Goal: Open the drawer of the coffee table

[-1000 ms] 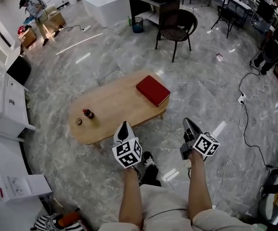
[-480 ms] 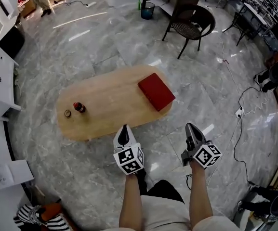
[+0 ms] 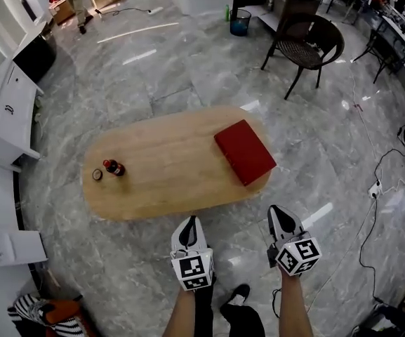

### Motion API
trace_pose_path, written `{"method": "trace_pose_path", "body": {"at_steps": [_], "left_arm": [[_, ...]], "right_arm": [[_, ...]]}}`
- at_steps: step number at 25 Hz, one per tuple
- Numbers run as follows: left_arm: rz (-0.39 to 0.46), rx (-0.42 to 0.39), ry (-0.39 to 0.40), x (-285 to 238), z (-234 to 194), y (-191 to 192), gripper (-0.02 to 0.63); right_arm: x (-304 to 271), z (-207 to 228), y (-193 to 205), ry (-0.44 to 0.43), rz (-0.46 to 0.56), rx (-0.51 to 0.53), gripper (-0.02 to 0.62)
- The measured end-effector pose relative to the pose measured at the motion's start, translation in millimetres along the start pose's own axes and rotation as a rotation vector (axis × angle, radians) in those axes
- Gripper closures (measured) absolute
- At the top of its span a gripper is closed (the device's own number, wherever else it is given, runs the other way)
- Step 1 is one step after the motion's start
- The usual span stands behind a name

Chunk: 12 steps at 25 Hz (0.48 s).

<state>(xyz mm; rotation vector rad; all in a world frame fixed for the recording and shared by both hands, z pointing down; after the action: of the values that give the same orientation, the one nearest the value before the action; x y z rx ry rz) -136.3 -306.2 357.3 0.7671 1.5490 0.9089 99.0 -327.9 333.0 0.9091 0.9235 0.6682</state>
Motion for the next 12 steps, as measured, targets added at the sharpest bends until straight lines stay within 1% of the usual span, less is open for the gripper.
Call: {"method": "trace_pose_path", "body": {"at_steps": [3, 5, 7, 10, 12], "left_arm": [[0.029, 0.006, -0.03, -19.4, 2.3, 40.4, 0.595], [0.053, 0.011, -0.037, -32.7, 5.1, 64.2, 0.595], [0.076, -0.005, -0.039, -46.2, 4.2, 86.2, 0.595], [0.128, -0.042, -0.05, -68.2, -8.6, 115.6, 0.595], [0.167, -0.06, -0.062, -83.1, -21.4, 135.9, 0.595]], "right_arm": [[-28.6, 23.1, 39.7, -0.01, 0.022, 0.049, 0.58], [-42.3, 39.4, 66.6, -0.018, 0.032, 0.06, 0.58], [-50.7, 53.7, 92.0, -0.032, 0.046, 0.073, 0.58], [-64.5, 74.1, 126.3, -0.051, 0.081, 0.108, 0.58], [-75.6, 91.8, 145.8, -0.044, 0.133, 0.121, 0.58]]}}
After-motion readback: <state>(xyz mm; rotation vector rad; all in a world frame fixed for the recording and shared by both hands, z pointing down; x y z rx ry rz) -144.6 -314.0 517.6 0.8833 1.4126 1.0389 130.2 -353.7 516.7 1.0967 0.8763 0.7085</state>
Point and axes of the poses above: the fingertips, and each gripper's own axes: x backward along the fingers, z to its right, y out of its underside, the point moved 3 cm from there along x, backward along the fingers, and after that the axes turned 3 degrees about -z, right-handed, at the moved point
